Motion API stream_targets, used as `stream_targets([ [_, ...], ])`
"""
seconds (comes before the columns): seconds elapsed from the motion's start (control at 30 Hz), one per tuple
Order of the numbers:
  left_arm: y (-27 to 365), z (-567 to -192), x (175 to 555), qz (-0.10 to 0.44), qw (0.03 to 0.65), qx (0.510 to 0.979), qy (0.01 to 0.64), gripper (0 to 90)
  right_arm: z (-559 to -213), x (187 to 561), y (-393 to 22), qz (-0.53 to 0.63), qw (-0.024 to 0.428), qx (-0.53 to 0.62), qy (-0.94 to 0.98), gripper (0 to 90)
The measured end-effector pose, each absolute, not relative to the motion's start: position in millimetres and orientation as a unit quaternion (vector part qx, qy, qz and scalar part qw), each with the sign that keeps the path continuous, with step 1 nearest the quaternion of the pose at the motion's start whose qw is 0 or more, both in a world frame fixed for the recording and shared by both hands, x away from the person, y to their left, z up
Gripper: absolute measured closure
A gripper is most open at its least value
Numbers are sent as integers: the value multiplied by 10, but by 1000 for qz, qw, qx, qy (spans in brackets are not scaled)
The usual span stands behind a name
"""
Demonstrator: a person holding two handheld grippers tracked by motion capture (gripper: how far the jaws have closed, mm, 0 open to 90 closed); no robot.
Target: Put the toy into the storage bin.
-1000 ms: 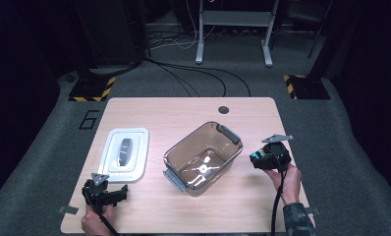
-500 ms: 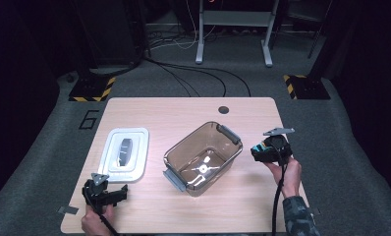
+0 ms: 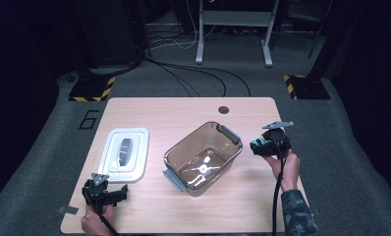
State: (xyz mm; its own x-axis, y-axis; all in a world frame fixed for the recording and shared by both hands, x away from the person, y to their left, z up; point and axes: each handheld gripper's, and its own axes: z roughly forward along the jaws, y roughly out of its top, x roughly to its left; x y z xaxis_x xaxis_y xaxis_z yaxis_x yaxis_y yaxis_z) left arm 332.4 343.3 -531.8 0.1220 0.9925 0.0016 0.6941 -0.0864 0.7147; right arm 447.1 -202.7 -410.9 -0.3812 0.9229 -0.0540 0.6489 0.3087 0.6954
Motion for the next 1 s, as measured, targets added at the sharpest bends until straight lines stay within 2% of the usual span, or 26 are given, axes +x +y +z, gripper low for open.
stream_targets([
  [1.0,3434,-5314,3322,256,289,692,610,1,-3869,4621,-1928,310,244,497,773,238],
])
